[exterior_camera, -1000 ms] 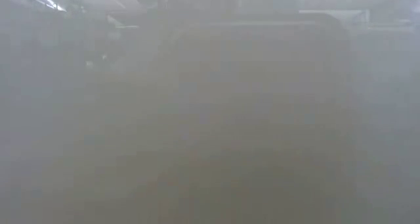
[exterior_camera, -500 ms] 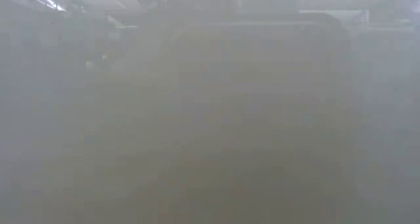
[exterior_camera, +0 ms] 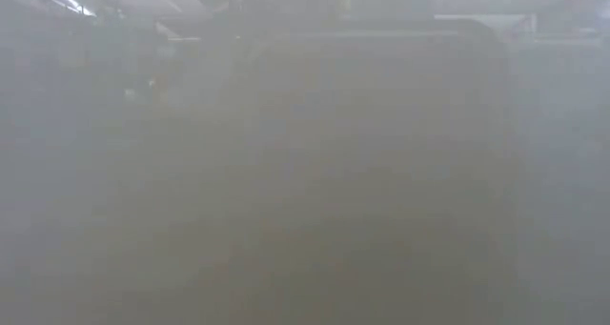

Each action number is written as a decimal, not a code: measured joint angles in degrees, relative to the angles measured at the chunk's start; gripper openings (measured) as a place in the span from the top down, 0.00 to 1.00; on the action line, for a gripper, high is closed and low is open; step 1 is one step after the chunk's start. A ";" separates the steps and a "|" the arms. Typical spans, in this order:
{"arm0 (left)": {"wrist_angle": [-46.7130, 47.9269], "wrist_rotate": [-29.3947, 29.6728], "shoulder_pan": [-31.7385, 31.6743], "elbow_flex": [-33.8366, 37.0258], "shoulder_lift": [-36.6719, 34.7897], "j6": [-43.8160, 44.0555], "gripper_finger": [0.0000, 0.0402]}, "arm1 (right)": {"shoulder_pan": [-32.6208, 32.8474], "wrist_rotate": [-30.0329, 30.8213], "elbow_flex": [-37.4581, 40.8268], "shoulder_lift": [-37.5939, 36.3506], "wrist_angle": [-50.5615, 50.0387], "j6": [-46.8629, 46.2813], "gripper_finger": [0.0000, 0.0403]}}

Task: Sort & place blocks by color
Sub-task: Put the bottom violet block into the gray bin, then put the bottom left green block into the white bin

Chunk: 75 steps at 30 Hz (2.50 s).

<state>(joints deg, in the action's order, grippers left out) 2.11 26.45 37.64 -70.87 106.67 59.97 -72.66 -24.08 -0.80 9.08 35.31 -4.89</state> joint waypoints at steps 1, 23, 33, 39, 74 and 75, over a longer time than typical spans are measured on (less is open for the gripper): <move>0.74 0.77 -0.06 0.00 -0.02 2.33 0.29 | 0.00 0.00 0.00 0.00 0.00 0.00 0.35; 28.71 9.62 5.71 -0.04 -8.98 29.75 0.23 | 0.01 0.00 -0.02 -0.01 0.00 -0.01 0.35; 52.08 2.95 9.80 -0.07 -8.26 57.06 0.23 | 0.00 0.00 -0.02 0.00 -0.01 0.00 0.35; 54.93 -5.69 9.04 -0.04 -4.04 61.27 0.23 | 0.00 0.00 -0.02 0.00 -0.02 0.00 0.35; 57.06 -10.47 8.43 -0.84 0.31 61.00 0.67 | 0.00 0.00 -0.01 0.00 -0.01 0.00 0.35; 58.07 -9.85 8.40 -1.20 -0.23 60.58 0.67 | 0.01 0.00 -0.02 0.00 -0.01 -0.01 0.35</move>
<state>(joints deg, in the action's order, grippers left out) 60.18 16.60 46.04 -72.07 106.44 120.55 -72.65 -24.08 -0.82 9.08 35.30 -4.90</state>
